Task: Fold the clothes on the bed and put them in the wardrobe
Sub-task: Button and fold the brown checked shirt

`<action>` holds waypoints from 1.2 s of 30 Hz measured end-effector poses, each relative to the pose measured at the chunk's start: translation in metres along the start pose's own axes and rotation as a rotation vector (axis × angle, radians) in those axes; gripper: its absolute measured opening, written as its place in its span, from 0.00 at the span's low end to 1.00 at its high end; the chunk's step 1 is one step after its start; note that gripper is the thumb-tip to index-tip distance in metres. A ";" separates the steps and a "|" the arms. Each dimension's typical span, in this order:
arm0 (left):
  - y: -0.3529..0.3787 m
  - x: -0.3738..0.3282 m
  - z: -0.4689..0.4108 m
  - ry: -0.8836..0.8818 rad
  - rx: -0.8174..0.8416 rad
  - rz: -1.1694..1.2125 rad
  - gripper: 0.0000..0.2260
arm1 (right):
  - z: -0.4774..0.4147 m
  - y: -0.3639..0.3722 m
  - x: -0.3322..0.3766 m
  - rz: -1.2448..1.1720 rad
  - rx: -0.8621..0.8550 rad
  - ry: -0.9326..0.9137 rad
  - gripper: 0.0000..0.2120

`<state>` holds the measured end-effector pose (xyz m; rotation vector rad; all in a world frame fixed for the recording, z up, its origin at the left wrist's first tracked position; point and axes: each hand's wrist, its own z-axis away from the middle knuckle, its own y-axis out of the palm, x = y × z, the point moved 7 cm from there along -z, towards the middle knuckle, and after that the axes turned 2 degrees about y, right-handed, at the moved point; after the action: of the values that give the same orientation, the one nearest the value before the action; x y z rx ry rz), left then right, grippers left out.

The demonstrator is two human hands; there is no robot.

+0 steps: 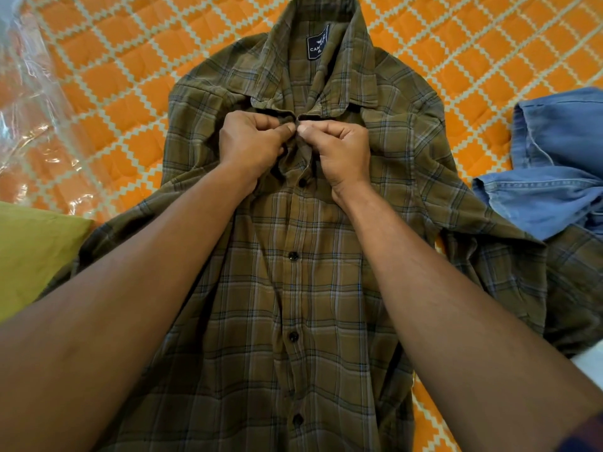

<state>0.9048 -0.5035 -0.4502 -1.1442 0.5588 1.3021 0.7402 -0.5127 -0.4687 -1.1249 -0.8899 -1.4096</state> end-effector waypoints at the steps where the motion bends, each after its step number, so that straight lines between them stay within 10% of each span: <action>1: 0.000 0.000 0.000 -0.010 0.015 0.015 0.08 | 0.000 0.000 0.000 -0.026 0.017 0.018 0.03; 22: 0.007 0.000 -0.005 0.006 0.322 0.051 0.11 | 0.004 0.005 0.004 0.142 0.034 -0.100 0.07; 36: 0.000 -0.014 0.005 0.228 -0.019 -0.378 0.10 | 0.034 0.014 0.022 0.497 -0.143 -0.476 0.05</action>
<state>0.8995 -0.5053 -0.4358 -1.3495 0.4666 0.8609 0.7596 -0.4891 -0.4390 -1.6973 -0.7631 -0.8168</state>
